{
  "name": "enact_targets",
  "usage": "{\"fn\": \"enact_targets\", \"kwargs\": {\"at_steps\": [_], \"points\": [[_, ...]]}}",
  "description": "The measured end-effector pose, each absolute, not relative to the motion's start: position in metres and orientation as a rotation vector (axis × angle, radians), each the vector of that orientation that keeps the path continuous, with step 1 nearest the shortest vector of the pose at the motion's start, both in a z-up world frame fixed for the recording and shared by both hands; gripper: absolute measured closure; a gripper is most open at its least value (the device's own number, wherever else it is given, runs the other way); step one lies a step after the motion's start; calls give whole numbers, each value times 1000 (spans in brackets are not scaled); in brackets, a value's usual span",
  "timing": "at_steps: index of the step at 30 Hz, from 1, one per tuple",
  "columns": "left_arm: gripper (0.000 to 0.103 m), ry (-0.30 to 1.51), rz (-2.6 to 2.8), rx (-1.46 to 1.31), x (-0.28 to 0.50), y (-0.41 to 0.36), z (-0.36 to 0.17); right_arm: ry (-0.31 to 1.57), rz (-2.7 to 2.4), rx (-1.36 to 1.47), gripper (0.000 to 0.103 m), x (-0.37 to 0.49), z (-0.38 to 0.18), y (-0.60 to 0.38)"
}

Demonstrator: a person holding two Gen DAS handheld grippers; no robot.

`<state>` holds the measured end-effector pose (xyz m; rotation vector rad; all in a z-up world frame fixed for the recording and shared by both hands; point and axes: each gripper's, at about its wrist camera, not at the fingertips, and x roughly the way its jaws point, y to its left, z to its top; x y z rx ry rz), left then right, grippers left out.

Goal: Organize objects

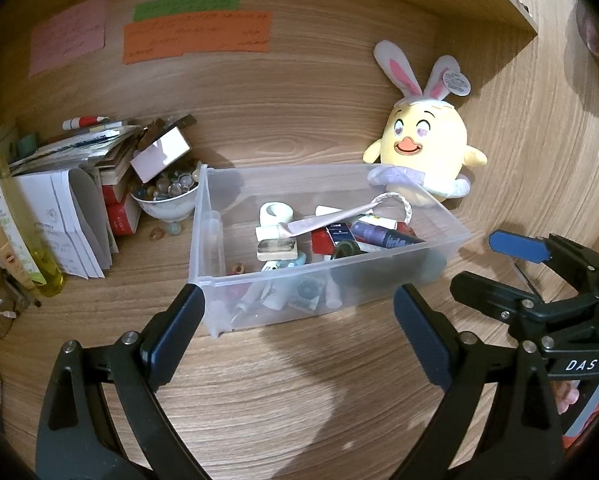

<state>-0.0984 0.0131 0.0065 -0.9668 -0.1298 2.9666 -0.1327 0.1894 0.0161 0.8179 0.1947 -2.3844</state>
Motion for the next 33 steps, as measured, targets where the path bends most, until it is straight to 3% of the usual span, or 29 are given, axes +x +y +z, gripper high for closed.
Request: {"fn": "enact_targets", "kwargs": {"at_steps": [33], "points": [[7,-115,2983,-969,-100,9,3,210,-2388,826,18,-135,12,182]]}}
